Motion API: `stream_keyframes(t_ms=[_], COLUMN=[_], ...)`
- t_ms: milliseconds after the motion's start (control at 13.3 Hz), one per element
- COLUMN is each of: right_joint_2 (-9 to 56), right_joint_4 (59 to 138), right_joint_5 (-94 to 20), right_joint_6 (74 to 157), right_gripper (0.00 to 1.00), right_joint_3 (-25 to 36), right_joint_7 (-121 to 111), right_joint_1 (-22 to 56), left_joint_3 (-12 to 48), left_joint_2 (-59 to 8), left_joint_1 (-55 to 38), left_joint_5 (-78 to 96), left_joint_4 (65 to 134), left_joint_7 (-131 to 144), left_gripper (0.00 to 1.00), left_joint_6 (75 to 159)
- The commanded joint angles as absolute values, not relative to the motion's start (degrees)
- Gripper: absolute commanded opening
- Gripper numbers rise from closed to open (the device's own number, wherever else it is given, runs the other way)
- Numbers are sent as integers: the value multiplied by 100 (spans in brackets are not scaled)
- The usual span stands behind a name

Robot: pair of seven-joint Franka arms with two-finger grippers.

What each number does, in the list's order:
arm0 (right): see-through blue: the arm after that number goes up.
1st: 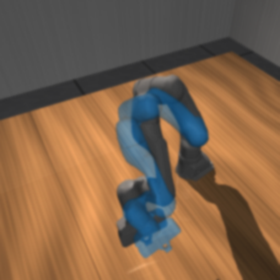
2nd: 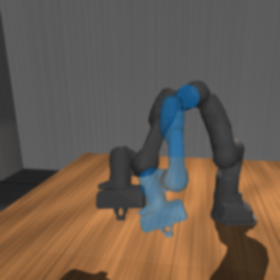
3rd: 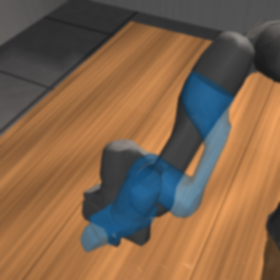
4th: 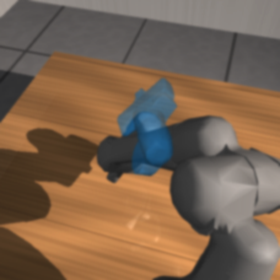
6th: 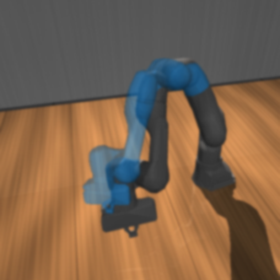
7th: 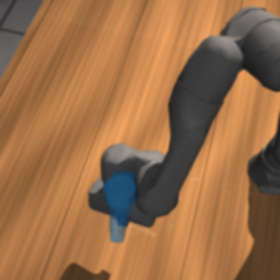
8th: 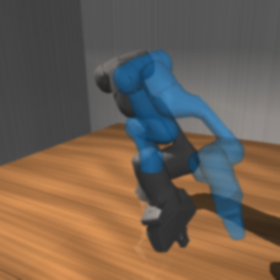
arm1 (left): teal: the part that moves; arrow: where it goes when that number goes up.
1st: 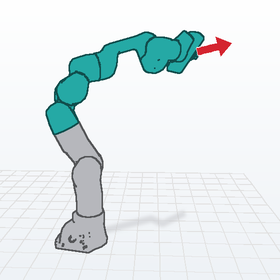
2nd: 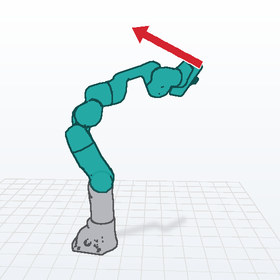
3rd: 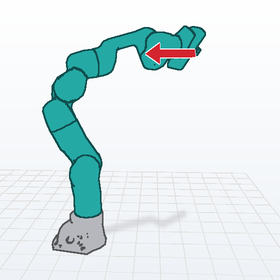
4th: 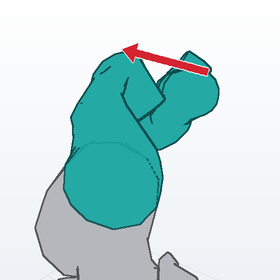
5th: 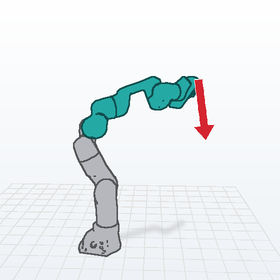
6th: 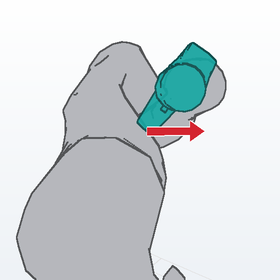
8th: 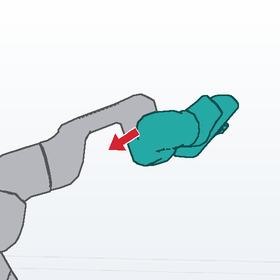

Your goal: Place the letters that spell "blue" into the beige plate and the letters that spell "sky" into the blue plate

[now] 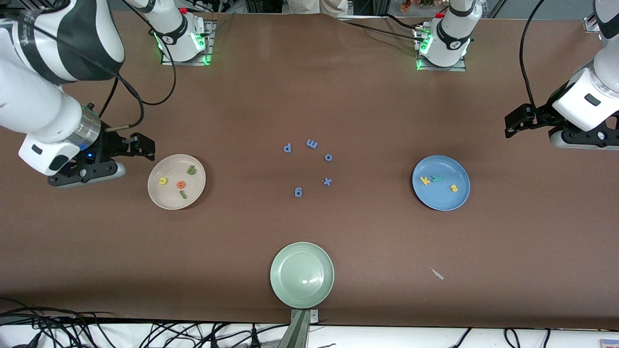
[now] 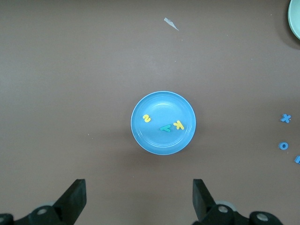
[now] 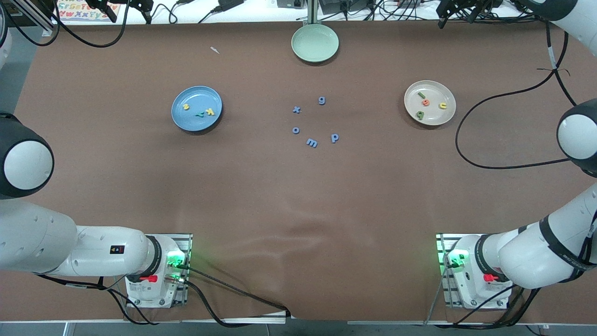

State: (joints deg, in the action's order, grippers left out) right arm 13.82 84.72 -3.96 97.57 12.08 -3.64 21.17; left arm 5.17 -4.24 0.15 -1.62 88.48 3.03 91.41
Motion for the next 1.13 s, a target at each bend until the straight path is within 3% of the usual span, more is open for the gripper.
stream_keyframes(t_ms=[0, 226, 377, 1055], right_joint_2=[863, 362, 141, 141], right_joint_4=[8710, 9165, 9308, 9202], right_joint_5=[-159, 53, 53, -105], right_joint_6=[9686, 9694, 9686, 9264], right_gripper=[100, 100, 100, 100], right_joint_3=[152, -342, -325, -211], right_joint_7=[-281, -264, -351, -167], right_joint_1=[1092, 529, 457, 457], left_joint_3=[483, 483, 483, 483], left_joint_2=[-387, -387, -387, -387], left_joint_1=[-35, -35, -35, -35], left_joint_5=[-70, -70, -70, -70], left_joint_4=[8833, 8833, 8842, 8833], left_joint_7=[334, 334, 334, 334], left_gripper=[100, 100, 100, 100], left_joint_6=[9167, 9167, 9167, 9150])
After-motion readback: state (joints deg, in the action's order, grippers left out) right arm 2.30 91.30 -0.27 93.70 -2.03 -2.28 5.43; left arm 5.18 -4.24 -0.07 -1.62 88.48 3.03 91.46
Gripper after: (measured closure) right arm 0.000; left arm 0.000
